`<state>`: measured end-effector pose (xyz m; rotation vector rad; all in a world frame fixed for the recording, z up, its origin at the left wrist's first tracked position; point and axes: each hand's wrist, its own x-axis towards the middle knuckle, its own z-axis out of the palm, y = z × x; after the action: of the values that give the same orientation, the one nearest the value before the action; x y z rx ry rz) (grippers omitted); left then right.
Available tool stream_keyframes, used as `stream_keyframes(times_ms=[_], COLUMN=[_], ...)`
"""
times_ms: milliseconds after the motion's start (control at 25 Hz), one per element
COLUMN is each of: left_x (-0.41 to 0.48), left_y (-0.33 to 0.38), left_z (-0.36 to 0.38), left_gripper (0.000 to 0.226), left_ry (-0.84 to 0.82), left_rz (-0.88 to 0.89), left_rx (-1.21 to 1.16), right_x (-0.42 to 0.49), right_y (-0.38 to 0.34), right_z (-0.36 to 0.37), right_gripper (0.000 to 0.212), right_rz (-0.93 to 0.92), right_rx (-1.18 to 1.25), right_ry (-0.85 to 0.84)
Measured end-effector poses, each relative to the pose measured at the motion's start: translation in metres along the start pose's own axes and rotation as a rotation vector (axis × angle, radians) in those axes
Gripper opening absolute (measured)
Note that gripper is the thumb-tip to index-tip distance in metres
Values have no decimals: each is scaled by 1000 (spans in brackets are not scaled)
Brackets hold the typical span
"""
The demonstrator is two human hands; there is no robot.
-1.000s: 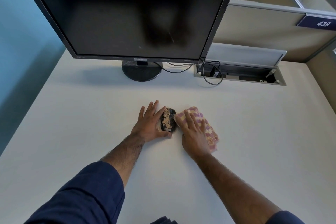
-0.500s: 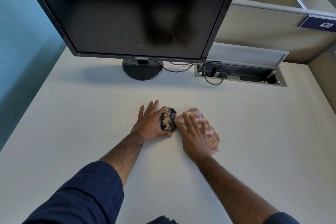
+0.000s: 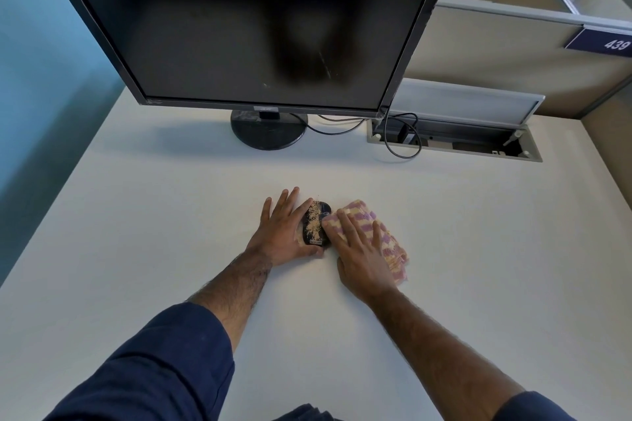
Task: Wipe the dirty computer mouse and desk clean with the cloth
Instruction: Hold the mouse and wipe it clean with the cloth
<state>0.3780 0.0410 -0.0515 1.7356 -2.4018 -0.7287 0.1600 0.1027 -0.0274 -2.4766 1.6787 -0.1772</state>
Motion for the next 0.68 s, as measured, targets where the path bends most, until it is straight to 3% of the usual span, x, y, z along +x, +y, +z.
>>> stream_keyframes(times_ms=[160,360,680], left_x=[0,0,0], left_y=[-1,-1,-1], left_z=[0,0,0], left_gripper=[127,126,125], left_ry=[-4,2,-13], left_rz=[2,8,7], left_rx=[-1,-1,-13], right_x=[12,6,31], right_y=[-1,-4,5], right_z=[-6,-1,-5], right_gripper=[73,72,72], right_rz=[118,7,147], right_rx=[91,68,91], right_ry=[37,32,17])
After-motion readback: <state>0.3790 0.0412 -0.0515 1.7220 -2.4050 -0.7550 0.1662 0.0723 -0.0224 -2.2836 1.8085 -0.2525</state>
